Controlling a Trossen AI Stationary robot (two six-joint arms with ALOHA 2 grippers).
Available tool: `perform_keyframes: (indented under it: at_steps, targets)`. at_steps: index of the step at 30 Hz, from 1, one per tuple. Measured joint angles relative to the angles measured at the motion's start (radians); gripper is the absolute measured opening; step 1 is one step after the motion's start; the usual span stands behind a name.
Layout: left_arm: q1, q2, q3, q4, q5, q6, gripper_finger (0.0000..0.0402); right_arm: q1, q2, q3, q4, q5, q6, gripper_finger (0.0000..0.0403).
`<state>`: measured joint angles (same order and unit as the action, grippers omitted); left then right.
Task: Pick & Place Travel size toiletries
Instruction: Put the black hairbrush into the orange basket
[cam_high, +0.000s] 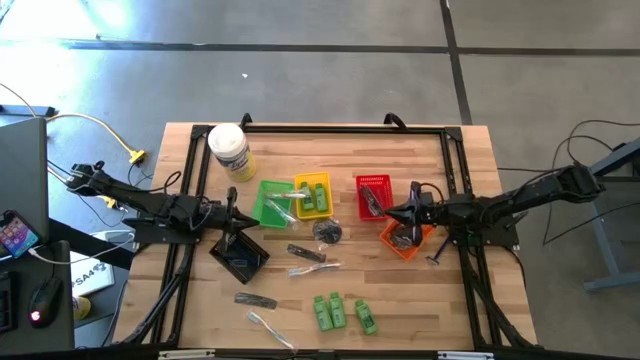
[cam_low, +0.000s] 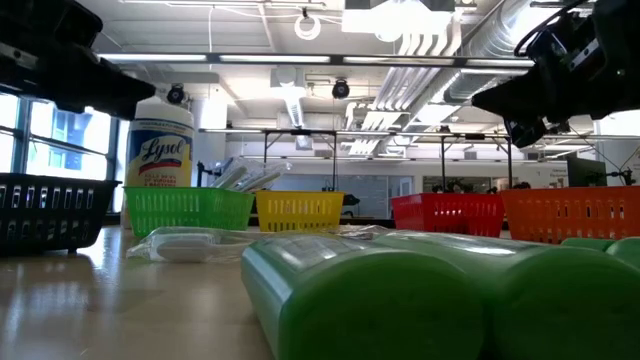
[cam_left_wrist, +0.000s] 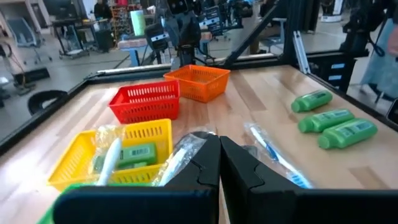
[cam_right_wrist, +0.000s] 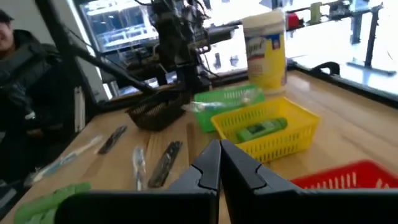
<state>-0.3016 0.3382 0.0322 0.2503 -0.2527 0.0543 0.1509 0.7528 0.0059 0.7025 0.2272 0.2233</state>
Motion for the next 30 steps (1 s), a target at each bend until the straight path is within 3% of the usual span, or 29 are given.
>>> perform_keyframes:
  at_steps: [5,10,22,30]
  targets:
    - [0.000,0.000,0.000,0.064,0.000,0.114,0.0000,-0.002,0.002,0.000,0.093,0.009,-0.091,0.0002]
    - [0.000,0.000,0.000,0.091,0.001,0.123,0.0000,-0.014,0.002,0.000,0.165,0.007,-0.096,0.0002]
    - [0.000,0.000,0.000,0.089,-0.016,-0.034,0.0000,-0.014,0.002,0.000,0.161,0.005,-0.082,0.0002]
    - [0.000,0.000,0.000,0.060,-0.020,-0.060,0.0000,-0.013,0.009,0.000,0.154,-0.080,-0.009,0.0002]
